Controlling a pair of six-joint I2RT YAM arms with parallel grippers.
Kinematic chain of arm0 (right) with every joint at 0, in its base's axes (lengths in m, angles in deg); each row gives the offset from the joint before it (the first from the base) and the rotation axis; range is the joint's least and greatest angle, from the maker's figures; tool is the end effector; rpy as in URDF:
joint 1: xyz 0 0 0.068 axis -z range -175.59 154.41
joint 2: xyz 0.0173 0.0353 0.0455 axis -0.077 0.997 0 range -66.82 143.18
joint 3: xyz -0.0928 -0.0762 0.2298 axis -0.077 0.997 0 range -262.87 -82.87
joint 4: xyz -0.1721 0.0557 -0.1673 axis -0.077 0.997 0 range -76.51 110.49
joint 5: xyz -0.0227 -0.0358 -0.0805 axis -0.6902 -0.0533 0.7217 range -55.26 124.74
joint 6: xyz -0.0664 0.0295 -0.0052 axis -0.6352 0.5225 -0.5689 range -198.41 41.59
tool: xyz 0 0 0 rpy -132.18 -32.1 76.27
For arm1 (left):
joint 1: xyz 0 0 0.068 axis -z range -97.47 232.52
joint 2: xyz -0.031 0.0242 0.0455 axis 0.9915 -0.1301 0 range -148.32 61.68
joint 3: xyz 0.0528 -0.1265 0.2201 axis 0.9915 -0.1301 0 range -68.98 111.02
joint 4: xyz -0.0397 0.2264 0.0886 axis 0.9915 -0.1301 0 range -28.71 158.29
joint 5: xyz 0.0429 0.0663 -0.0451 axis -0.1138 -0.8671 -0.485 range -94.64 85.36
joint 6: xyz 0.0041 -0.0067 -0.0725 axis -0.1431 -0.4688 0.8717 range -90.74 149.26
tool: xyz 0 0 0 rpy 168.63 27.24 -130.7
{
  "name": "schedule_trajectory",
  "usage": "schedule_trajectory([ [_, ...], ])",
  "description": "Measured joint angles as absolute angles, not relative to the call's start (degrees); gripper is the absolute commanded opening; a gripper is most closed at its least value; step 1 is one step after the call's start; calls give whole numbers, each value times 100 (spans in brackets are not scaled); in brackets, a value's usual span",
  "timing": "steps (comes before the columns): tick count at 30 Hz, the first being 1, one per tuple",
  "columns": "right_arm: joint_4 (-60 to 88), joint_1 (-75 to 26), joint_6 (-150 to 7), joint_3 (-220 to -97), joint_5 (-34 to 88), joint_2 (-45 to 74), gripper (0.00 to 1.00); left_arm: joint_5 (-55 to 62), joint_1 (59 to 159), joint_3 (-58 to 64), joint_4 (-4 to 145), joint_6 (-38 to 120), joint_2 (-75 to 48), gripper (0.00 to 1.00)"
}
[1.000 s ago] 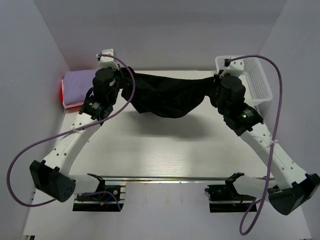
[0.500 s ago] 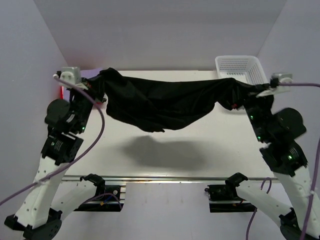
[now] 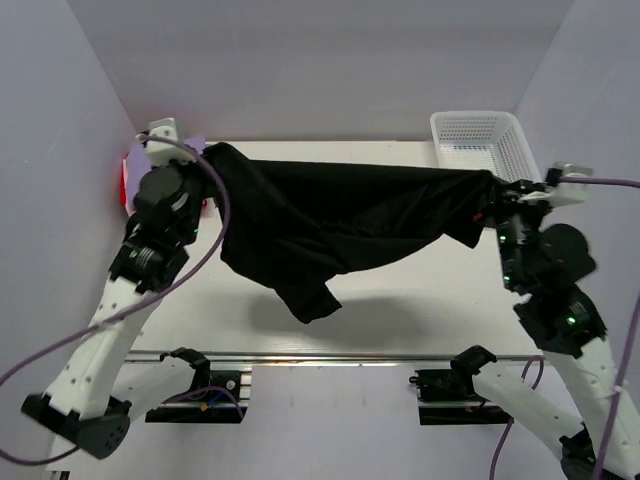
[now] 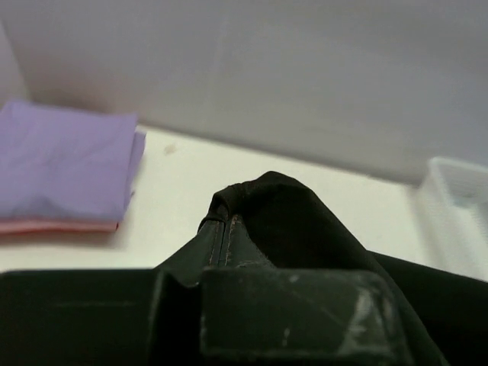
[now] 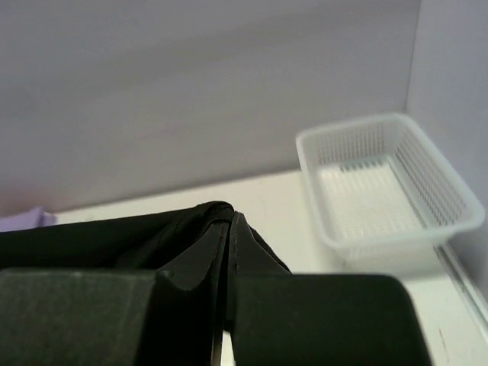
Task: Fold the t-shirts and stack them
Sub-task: Flatten out the tshirt
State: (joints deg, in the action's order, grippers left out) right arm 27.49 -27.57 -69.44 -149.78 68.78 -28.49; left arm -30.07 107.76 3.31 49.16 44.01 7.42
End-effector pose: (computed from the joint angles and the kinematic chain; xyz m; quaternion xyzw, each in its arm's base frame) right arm 0.1167 0.0328 0.4620 0.1103 0.6193 0.0969 0.7713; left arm 0.1936 -0.0625 0.4419 -0.0899 0.7075 -0.0859 0.6957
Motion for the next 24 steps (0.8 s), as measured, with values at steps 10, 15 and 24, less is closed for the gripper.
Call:
schedule_trajectory([
  [10,2723,-2637,-6345,-13636,7291,73,0,-3728,10538,-65,4900,4936,-1678,0],
  [15,2808,-2174,-6181,-13920,7164,1527,0,-3693,10013,77,4927,5072,-2906,0],
  [24,2850,-1540,-6192,-15785,6570,3033,0,-2972,9331,622,5530,4934,-4169,0],
])
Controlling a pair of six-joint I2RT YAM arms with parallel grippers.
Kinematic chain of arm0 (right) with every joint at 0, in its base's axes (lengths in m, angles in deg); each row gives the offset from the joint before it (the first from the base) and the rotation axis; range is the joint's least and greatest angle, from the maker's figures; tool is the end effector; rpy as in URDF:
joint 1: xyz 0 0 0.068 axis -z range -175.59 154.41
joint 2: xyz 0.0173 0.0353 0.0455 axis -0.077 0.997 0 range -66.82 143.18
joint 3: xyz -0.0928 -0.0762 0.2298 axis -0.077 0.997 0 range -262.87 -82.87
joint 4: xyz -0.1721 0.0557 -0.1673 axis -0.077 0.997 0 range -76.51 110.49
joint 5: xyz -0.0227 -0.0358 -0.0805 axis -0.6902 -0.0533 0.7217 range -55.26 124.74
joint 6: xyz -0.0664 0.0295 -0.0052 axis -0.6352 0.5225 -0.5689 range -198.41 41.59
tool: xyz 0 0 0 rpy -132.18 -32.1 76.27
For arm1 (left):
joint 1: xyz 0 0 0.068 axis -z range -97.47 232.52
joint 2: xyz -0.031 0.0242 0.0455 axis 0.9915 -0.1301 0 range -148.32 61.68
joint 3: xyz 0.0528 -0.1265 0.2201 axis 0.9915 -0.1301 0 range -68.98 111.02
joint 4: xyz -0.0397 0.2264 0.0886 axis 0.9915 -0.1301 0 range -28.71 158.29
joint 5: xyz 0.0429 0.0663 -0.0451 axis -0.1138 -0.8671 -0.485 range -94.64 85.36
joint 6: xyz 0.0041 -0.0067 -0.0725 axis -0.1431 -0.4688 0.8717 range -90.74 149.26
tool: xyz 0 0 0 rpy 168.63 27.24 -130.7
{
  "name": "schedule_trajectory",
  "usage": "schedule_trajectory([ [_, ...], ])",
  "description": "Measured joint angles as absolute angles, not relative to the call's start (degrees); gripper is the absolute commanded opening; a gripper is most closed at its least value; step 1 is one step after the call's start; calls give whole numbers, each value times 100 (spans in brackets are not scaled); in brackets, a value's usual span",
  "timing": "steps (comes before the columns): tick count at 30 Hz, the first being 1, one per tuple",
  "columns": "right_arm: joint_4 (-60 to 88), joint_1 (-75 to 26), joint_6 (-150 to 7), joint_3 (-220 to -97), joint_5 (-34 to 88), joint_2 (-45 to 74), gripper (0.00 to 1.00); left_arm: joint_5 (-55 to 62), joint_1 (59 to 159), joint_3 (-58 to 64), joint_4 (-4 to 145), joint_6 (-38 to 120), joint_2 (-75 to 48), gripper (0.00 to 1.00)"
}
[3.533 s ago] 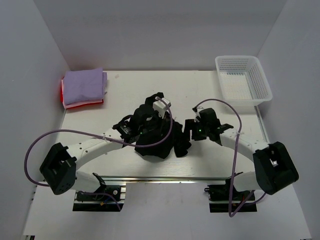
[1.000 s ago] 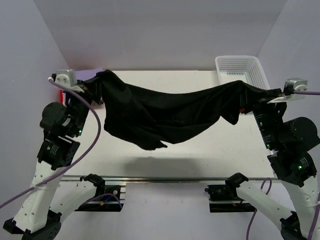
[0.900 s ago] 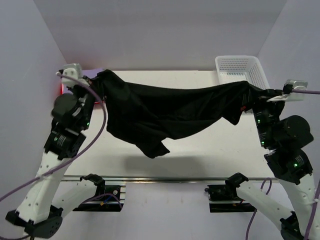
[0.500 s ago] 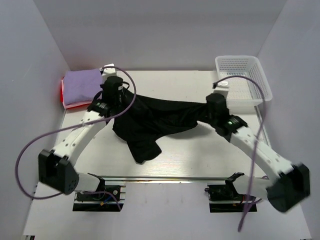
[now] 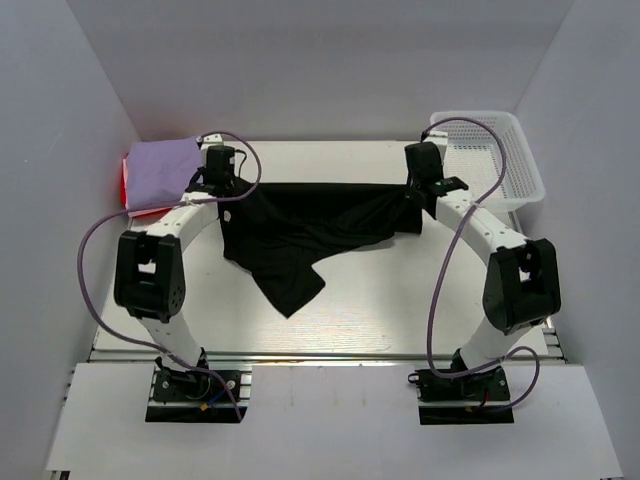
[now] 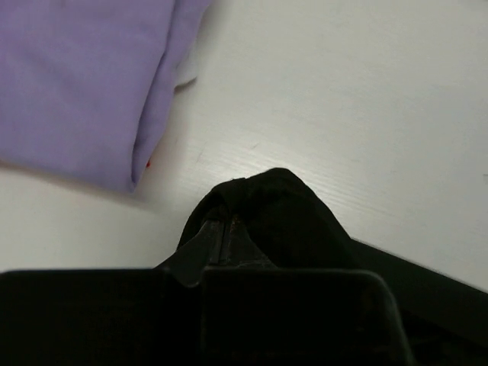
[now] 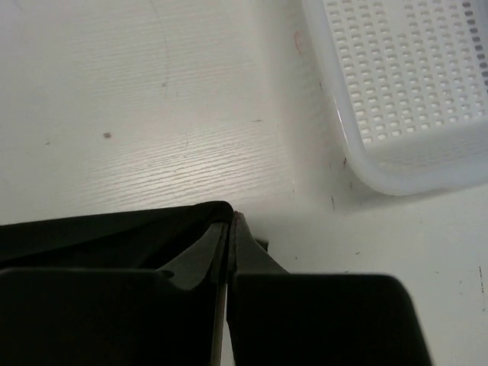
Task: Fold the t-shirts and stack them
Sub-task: Flatten out the tshirt
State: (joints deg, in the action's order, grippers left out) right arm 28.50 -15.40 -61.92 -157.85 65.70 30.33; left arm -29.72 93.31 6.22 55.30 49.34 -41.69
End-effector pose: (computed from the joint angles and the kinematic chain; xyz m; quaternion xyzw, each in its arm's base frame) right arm 0.3738 0.1015 0.2546 0.0937 0.8662 -0.0936 0.4818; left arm 0.4026 -0.0506 0.2167 -0.1615 0.8786 0.0831 0.4417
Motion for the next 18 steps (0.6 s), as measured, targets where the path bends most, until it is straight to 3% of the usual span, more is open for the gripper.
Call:
schedule_trajectory([
  [7,3033,-1551,-6210,-15206,6067,1301,0,-2312,9377,-729,6339,4519,-1671,0],
  [13,3195,-1547,-6231,-14939,5337,-978,0,-2283,9381,-622,6225,4357,685,0],
  [18,3333,-1547,-6234,-14720,4537,-2296,0,-1982,9436,-521,5899,4309,1627,0],
])
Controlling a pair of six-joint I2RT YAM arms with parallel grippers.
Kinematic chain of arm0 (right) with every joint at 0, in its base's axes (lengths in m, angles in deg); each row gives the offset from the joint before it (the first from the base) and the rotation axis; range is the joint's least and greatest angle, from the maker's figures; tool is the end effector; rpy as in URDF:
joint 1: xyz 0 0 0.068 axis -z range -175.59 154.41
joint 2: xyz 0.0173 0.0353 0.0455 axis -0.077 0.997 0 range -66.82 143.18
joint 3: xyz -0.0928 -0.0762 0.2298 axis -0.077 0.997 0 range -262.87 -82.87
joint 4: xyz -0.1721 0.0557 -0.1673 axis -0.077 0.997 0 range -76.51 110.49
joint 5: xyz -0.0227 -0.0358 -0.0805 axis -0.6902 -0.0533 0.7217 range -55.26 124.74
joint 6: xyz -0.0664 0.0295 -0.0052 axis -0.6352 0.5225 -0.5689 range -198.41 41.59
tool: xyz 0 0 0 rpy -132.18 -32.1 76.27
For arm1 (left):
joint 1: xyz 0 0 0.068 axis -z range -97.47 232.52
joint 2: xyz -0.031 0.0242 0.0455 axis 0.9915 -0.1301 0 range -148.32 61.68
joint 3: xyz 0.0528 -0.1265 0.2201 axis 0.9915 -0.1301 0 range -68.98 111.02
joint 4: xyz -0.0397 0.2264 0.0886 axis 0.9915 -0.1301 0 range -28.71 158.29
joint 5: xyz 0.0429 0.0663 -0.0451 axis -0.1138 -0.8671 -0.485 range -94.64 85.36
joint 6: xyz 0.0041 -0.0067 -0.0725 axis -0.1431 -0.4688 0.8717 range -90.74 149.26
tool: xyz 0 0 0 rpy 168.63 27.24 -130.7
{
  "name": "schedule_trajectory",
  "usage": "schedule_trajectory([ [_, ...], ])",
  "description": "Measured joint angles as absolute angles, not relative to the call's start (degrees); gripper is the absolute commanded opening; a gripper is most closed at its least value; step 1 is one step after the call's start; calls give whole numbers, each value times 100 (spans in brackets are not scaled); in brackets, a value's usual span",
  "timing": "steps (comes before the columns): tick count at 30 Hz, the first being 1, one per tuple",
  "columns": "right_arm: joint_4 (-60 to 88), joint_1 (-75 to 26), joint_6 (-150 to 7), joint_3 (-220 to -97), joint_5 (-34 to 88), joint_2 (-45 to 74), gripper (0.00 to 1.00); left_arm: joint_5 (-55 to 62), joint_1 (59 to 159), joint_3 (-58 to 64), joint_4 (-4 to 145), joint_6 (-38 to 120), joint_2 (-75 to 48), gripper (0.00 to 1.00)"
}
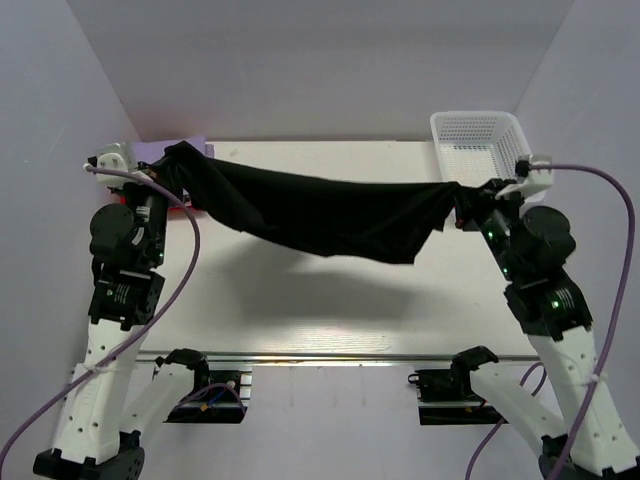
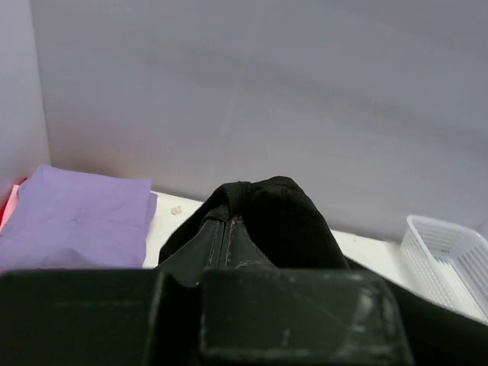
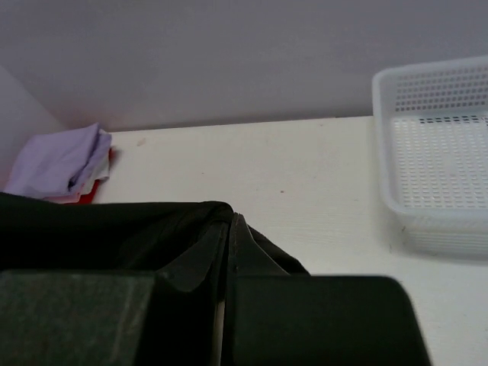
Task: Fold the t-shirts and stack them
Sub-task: Flatten out the tshirt
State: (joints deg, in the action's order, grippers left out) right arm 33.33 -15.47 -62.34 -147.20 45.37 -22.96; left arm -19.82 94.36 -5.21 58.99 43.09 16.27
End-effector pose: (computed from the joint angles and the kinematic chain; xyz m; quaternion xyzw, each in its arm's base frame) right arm 0.1606 0.0461 0.4245 0.0426 0.7020 0.1566 0.6935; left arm 0.1732 -0.0201 0.4415 -0.1117 0.6415 -0.0839 0.7543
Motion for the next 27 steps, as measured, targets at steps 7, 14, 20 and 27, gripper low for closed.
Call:
schedule_trajectory([
  [7,3296,-1544,-6181,-14312,4443,-2211,0,-1582,9432,-386,5692,4374,963,0],
  [14,3267,-1315,-5939,-14657,5208,1157,20,-1400,9309,1072,5484,4543,-2650,45],
  [20,3814,-1048,-5884,-16071,5239,3666,80,-944,9080,2851,4522,4621,-5597,100],
  [27,4030,-1066,-5939,-15813,5162,3295,90,-559,9021,1341,4350,4674,-4375,100],
])
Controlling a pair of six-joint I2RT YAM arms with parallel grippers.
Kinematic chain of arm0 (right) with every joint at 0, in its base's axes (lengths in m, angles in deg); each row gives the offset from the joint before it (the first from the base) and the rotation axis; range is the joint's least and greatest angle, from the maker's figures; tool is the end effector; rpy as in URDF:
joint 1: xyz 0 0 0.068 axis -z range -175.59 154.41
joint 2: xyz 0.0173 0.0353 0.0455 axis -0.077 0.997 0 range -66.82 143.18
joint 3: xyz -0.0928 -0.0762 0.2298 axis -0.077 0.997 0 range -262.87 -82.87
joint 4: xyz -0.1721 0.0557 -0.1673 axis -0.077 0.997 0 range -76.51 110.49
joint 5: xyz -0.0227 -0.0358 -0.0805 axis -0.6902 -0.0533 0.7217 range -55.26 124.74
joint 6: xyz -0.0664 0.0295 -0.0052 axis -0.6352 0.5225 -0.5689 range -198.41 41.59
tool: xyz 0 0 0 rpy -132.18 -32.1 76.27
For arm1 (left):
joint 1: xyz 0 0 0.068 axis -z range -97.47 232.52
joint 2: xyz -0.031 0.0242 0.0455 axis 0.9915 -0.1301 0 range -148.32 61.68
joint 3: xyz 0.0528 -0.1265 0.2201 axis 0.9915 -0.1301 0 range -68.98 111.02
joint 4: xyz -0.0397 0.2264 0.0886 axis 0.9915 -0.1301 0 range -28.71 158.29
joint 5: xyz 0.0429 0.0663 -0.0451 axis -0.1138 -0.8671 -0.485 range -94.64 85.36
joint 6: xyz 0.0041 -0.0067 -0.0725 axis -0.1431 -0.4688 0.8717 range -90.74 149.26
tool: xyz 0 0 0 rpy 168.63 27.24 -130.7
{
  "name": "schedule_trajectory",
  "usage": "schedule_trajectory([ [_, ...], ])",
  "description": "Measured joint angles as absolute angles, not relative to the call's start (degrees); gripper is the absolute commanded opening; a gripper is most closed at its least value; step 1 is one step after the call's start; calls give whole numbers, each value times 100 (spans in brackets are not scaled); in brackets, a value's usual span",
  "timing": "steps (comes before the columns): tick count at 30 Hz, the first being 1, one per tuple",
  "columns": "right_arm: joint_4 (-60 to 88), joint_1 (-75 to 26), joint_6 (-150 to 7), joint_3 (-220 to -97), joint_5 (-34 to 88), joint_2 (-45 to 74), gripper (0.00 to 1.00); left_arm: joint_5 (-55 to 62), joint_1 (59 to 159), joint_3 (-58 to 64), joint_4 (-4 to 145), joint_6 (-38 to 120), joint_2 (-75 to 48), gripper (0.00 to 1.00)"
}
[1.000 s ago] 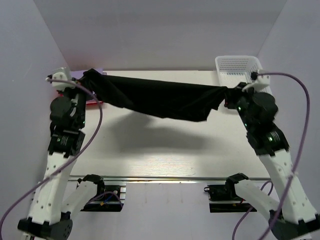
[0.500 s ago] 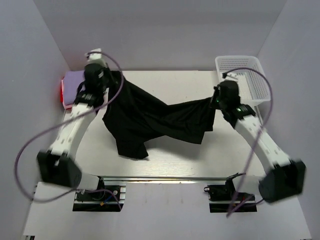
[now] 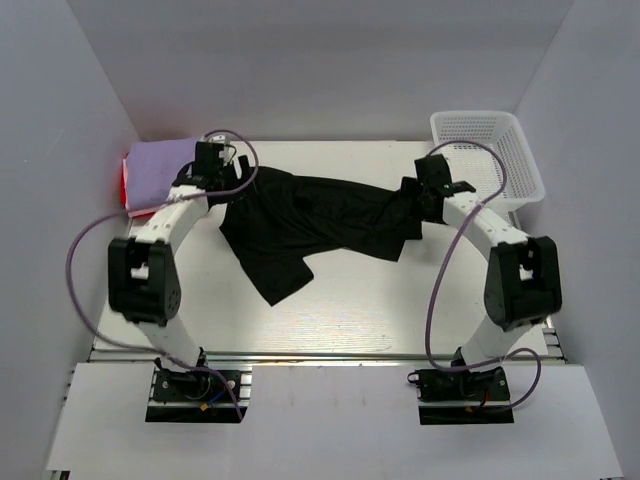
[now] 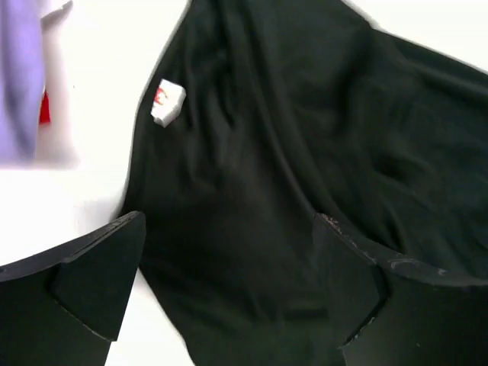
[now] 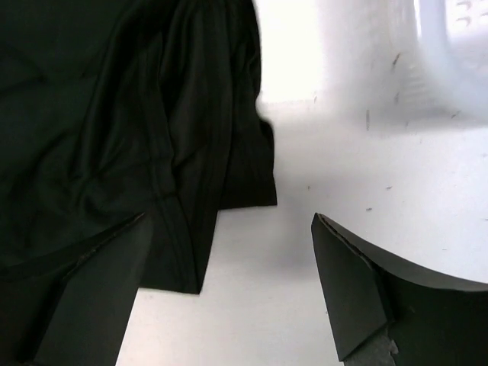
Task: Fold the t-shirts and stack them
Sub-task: Flatten out the tshirt
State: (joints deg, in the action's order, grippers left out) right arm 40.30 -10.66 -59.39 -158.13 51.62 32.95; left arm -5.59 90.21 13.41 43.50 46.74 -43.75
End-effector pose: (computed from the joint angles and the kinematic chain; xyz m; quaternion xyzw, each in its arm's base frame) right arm 0.3696 0.0813 0.2165 0.0807 0.9311 -0.0364 0.3538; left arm 0.4074 -0.0540 0.2204 -0.0826 0.9293 -0.0709 0.3528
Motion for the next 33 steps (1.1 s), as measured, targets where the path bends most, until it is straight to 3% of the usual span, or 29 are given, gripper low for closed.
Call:
schedule_trajectory([
  [4,3886,-1090,-6017,-14876,4753,2600,90,-163,9139,-89,4776,4892,-2711,100],
  [7,3842,-1107,-6094,-14478,4312,2543,85,285,9239,-1149,5125,5122,-1883,100],
  [16,3392,-1293,-6183,-14373,3199,3258,78,792,9760,-2591,4811,5419,-1772,100],
  [20,3208,-1372,-6179,-14467,3020,3531,62,779,10022,-2639,4614,5404,-1616,100],
  [21,3191,-1389,-6153,-14526,2992,3581,53,759,10098,-2639,4570,5395,-1614,100],
  [22,3145,-1400,-6142,-14572,2970,3642,36,759,10149,-2639,4542,5395,-1623,100],
  [23,3105,-1404,-6161,-14598,2955,3686,0,757,10195,-2644,4513,5393,-1636,100],
  [33,3075,-1466,-5925,-15046,2802,3780,0,731,10715,-2725,4225,5373,-1916,100],
])
